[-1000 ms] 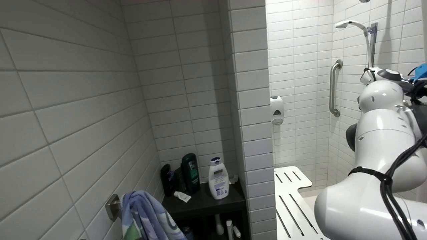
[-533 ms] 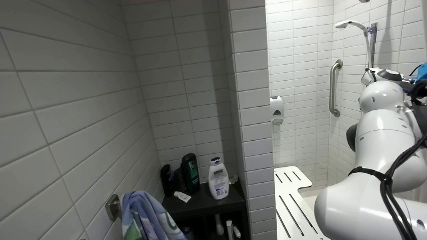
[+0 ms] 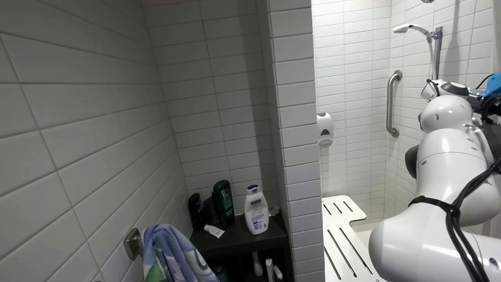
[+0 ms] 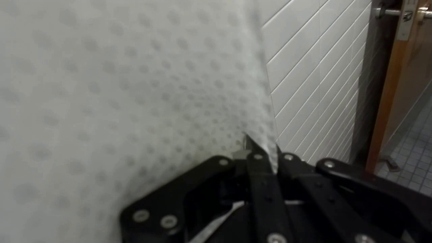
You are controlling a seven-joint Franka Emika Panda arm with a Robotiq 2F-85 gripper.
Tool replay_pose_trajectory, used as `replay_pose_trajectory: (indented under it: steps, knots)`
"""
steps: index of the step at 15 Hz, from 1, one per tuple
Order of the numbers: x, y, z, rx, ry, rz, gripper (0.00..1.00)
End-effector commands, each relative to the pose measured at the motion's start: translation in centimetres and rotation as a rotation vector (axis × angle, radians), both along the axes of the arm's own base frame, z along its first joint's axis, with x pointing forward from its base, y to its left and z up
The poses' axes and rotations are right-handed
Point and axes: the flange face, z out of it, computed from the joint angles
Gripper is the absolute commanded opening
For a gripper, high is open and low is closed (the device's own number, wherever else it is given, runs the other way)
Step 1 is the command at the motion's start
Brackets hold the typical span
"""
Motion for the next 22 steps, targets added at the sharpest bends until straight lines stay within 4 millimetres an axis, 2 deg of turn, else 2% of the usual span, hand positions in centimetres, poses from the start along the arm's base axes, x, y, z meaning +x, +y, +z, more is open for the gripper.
replay_pose_trajectory:
  steps: [1,9,18,19,20,22]
  knots:
    - [0.67,-0.04,-0.43,0.026,-0.001,0.049,0.0]
    - [1.34,-0.25,-0.13,0.004,-0.056,0.103,0.0]
    - [1.12,-0.3,-0.28,0.014,-0.057,0.093,0.0]
    - [1.06,-0.28,-0.29,0.017,-0.06,0.088,0.27]
    - [1.0,-0.31,-0.29,0.017,-0.06,0.086,0.28]
    - [0.84,-0.45,-0.57,0.031,-0.074,0.086,0.38]
